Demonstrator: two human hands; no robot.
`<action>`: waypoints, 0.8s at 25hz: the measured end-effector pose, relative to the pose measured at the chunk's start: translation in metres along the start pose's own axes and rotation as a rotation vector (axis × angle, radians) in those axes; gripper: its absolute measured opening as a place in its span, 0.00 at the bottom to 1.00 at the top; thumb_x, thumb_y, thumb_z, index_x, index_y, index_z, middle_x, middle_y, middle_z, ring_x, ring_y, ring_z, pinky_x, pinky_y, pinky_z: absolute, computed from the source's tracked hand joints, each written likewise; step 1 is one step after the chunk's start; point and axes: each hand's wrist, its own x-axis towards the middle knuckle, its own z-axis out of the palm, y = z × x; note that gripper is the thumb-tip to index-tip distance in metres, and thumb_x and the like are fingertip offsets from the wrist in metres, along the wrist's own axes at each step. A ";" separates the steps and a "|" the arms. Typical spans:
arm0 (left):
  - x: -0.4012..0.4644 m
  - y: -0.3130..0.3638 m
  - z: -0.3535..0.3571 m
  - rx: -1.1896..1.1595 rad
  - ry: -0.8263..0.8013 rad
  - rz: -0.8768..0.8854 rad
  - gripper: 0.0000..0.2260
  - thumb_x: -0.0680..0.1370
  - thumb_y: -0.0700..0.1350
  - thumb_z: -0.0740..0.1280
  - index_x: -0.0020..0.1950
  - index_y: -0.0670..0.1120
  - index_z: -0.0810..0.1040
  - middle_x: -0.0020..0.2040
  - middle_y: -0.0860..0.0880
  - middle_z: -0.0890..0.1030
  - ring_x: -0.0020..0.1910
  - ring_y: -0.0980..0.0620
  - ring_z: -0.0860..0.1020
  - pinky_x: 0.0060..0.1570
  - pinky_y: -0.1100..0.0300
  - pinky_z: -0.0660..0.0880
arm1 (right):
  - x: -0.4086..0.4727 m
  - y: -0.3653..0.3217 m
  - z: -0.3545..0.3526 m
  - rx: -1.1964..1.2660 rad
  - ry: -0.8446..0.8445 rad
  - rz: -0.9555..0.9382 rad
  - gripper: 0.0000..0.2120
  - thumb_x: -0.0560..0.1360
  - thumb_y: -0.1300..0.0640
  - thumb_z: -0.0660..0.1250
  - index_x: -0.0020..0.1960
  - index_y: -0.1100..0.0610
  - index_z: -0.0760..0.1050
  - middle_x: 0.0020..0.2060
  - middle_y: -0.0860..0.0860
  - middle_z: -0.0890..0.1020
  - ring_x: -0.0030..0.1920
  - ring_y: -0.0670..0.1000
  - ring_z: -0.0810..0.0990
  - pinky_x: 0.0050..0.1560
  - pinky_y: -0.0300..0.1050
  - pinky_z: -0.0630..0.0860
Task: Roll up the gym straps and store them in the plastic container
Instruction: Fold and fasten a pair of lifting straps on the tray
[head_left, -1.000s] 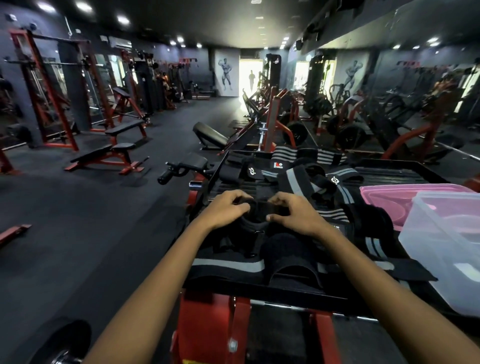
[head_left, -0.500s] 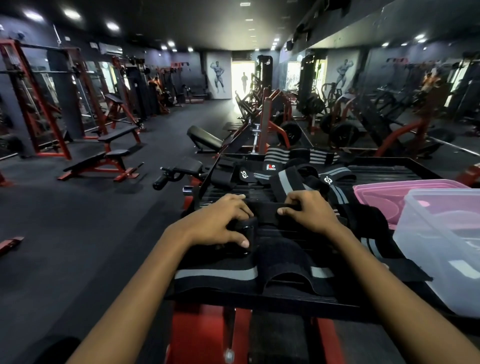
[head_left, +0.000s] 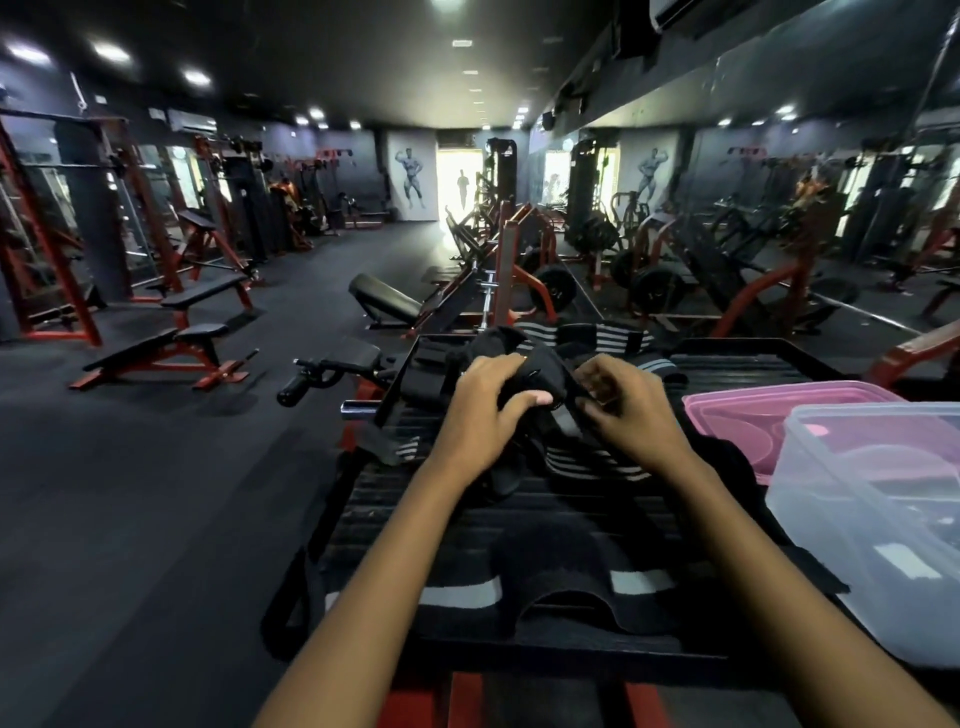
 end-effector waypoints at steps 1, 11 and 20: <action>0.002 0.000 0.008 -0.080 0.024 -0.043 0.11 0.73 0.43 0.73 0.51 0.38 0.80 0.40 0.60 0.74 0.42 0.59 0.72 0.45 0.68 0.69 | 0.003 0.005 -0.004 0.038 0.073 0.079 0.07 0.71 0.63 0.70 0.45 0.57 0.73 0.36 0.47 0.78 0.37 0.48 0.77 0.40 0.37 0.70; -0.004 -0.019 0.043 -0.327 -0.096 -0.151 0.21 0.73 0.47 0.73 0.63 0.58 0.71 0.55 0.53 0.83 0.55 0.59 0.80 0.59 0.61 0.74 | 0.006 0.013 -0.031 1.582 -0.036 0.435 0.17 0.62 0.63 0.73 0.52 0.58 0.82 0.47 0.55 0.84 0.44 0.50 0.84 0.41 0.40 0.80; -0.008 -0.019 0.045 -0.352 -0.072 -0.141 0.18 0.68 0.57 0.73 0.56 0.55 0.77 0.51 0.55 0.84 0.54 0.53 0.81 0.60 0.44 0.74 | 0.004 0.004 -0.009 1.013 0.133 0.253 0.28 0.71 0.77 0.65 0.67 0.60 0.70 0.40 0.41 0.83 0.38 0.40 0.79 0.45 0.36 0.77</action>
